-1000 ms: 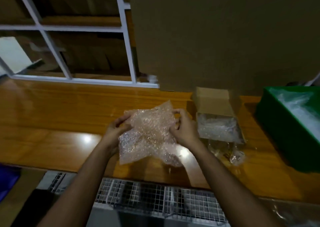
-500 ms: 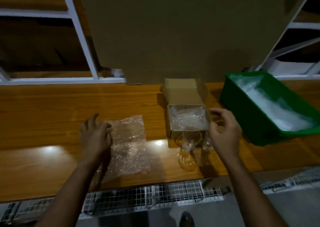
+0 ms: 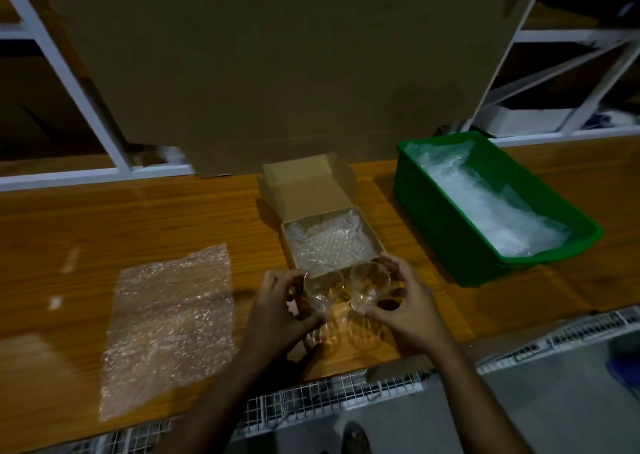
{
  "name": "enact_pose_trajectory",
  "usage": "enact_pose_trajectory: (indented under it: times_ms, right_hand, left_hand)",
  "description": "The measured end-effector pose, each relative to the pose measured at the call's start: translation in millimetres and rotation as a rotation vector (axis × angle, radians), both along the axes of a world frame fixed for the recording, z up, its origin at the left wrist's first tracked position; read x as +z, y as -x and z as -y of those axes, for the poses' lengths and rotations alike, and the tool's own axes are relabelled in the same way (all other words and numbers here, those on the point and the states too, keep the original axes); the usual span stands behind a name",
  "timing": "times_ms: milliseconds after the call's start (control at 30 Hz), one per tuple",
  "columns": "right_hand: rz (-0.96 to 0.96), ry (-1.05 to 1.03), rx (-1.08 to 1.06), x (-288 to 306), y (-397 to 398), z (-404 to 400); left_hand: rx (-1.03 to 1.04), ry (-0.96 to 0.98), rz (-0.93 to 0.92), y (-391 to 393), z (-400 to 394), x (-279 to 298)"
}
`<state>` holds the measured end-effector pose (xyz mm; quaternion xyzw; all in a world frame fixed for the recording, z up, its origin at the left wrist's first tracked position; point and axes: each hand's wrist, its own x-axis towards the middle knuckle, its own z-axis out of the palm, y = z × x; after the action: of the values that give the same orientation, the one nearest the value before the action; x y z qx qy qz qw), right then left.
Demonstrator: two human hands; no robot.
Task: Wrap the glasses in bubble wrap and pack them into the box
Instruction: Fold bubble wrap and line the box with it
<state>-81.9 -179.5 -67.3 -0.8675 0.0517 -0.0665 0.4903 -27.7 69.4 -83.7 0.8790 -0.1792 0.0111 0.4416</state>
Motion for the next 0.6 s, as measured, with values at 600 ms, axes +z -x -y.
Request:
enact_pose_trajectory:
  times_ms: [600]
  right_hand:
    - [0.12, 0.044, -0.28, -14.7, -28.6, 58.1]
  left_hand:
    - [-0.001, -0.063, 0.03, -21.1, -30.4, 6.4]
